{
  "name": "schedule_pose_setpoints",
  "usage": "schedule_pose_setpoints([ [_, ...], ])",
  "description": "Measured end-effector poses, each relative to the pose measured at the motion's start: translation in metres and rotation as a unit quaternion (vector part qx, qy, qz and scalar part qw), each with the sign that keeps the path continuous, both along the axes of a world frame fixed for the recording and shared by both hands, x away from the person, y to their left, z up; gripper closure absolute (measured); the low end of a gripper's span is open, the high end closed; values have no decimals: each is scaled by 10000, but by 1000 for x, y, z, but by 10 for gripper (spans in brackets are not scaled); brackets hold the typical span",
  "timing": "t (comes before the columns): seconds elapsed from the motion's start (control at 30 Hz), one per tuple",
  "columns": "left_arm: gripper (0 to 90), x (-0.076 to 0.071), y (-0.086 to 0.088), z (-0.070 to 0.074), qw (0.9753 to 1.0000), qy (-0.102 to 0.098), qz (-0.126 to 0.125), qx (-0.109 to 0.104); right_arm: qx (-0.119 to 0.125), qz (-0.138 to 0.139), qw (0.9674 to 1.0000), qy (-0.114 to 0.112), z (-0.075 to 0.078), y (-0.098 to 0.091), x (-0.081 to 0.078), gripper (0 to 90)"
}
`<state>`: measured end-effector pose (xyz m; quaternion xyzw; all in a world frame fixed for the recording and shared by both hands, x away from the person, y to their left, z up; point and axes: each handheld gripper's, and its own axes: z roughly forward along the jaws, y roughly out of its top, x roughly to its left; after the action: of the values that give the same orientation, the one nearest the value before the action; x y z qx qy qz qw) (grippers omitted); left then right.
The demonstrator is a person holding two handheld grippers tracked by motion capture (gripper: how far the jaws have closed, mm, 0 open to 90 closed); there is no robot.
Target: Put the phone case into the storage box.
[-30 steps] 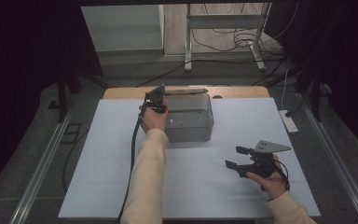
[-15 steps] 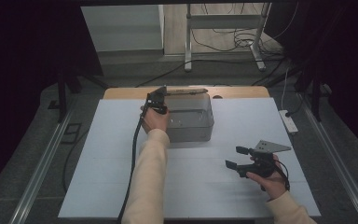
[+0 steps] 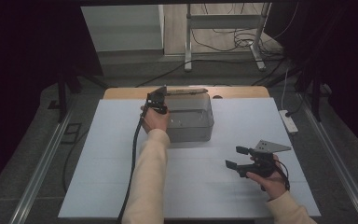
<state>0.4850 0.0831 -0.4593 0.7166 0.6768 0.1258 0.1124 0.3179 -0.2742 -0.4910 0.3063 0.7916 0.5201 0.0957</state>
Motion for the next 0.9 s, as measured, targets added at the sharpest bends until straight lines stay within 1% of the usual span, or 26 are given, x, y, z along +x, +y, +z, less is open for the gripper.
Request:
schedule_pose_setpoints([
  [0.2,733,-1,0,2,10000,-60,-10,13,-1,-1,10000,-2,0,0,0,198],
  [0.33,706,-2,1,6,9999,-126,-23,-27,-4,2,10000,-1,0,0,0,198],
  [0.4,684,-3,0,9,9999,-158,-54,-8,-7,6,10000,-2,0,1,0,198],
  [0.63,634,-5,0,21,9995,-262,-164,-109,-12,7,10000,-3,0,1,0,198],
  [0.9,588,-8,0,31,9983,-420,-324,-244,-14,6,10000,2,0,1,0,198],
])
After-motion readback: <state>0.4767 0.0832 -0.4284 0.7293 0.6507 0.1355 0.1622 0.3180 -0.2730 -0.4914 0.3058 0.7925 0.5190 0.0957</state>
